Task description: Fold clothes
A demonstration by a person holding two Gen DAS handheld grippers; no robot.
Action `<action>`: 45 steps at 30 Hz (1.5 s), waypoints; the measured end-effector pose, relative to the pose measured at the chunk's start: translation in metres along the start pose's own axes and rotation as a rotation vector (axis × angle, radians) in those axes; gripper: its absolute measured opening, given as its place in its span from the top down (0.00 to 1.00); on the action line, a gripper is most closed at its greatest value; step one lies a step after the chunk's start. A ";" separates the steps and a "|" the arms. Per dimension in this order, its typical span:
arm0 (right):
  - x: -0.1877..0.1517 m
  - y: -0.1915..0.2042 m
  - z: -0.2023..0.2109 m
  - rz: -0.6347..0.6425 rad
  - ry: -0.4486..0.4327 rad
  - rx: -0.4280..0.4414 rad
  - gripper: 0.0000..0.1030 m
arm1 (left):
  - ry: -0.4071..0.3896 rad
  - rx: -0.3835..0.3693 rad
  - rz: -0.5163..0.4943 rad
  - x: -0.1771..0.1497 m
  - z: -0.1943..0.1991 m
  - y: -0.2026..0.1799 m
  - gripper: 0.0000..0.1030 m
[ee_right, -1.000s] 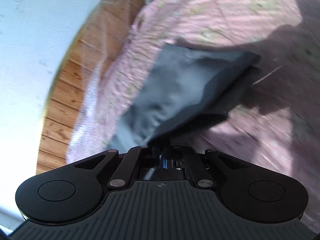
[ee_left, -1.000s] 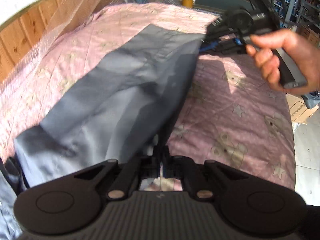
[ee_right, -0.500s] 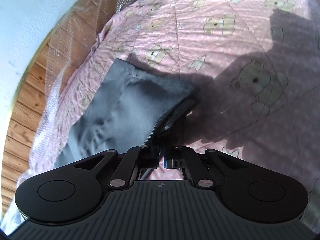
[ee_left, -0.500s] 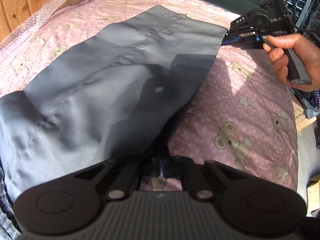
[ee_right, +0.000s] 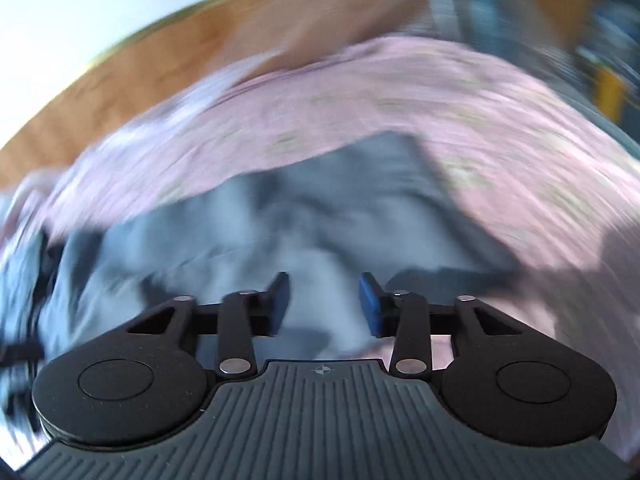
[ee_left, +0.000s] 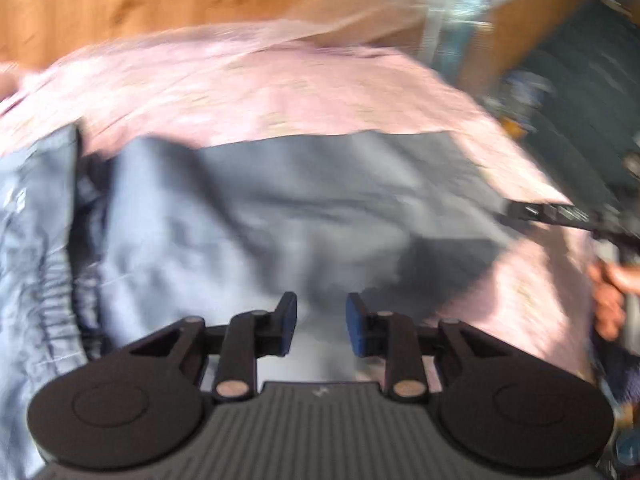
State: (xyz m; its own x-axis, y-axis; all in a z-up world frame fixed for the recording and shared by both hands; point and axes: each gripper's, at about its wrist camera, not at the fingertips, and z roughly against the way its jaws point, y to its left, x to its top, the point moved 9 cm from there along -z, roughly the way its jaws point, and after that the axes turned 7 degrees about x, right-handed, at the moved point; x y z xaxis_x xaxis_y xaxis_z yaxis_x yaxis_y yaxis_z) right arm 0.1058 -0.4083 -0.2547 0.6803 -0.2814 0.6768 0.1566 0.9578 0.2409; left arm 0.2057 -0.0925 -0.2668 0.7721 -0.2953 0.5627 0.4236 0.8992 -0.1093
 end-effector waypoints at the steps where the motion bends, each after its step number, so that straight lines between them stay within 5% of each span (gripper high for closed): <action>1: -0.001 0.015 -0.018 0.077 0.033 0.023 0.61 | 0.006 0.036 0.000 0.003 -0.014 0.005 0.76; 3: -0.003 0.004 -0.046 0.157 0.079 -0.007 0.71 | 0.004 0.093 -0.001 0.012 -0.035 0.012 0.74; 7: 0.012 -0.043 -0.074 0.184 0.121 -0.129 0.69 | 0.021 0.163 -0.030 0.026 -0.047 0.006 0.73; 11: 0.024 -0.100 -0.061 0.069 0.147 -0.164 0.71 | 0.038 0.100 -0.011 0.015 -0.027 -0.006 0.72; 14: 0.026 -0.095 -0.046 0.140 0.164 -0.188 0.71 | 0.055 0.027 0.007 -0.004 -0.020 -0.030 0.71; 18: 0.017 -0.061 -0.042 0.229 0.165 -0.027 0.67 | 0.086 0.034 -0.001 -0.026 -0.025 -0.055 0.52; 22: 0.014 -0.115 -0.038 0.009 0.146 -0.009 0.67 | 0.041 0.011 0.039 0.002 -0.009 -0.073 0.58; 24: 0.030 -0.142 -0.017 -0.095 0.058 0.003 0.47 | 0.011 0.009 0.055 0.020 -0.011 -0.081 0.57; 26: 0.038 -0.166 -0.003 -0.179 0.006 0.031 0.40 | 0.017 0.013 0.058 0.035 -0.027 -0.090 0.55; 29: 0.029 -0.179 -0.017 -0.226 0.060 0.111 0.41 | 0.123 0.065 0.012 0.036 -0.069 -0.101 0.52; 32: 0.019 -0.175 -0.029 -0.214 0.096 0.193 0.40 | 0.148 0.109 -0.050 0.043 -0.074 -0.118 0.50; 34: 0.016 -0.169 -0.030 -0.199 0.117 0.236 0.49 | 0.146 0.077 -0.026 0.058 -0.067 -0.135 0.53; 36: 0.013 -0.165 -0.031 -0.169 0.133 0.244 0.77 | 0.107 0.023 -0.002 0.082 -0.057 -0.160 0.53; 38: 0.017 -0.158 -0.023 -0.109 0.122 0.218 0.87 | 0.076 -0.042 0.013 0.107 -0.052 -0.188 0.51; 45: 0.032 -0.084 0.015 0.250 0.036 0.153 0.95 | 0.110 -0.296 -0.015 0.176 -0.081 -0.318 0.36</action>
State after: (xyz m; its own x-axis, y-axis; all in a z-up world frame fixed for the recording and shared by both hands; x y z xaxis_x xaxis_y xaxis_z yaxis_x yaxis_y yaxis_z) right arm 0.1036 -0.4984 -0.2426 0.7095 -0.0329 0.7039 -0.1267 0.9767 0.1734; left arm 0.2454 -0.4567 -0.1993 0.8048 -0.3553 0.4755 0.5419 0.7666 -0.3444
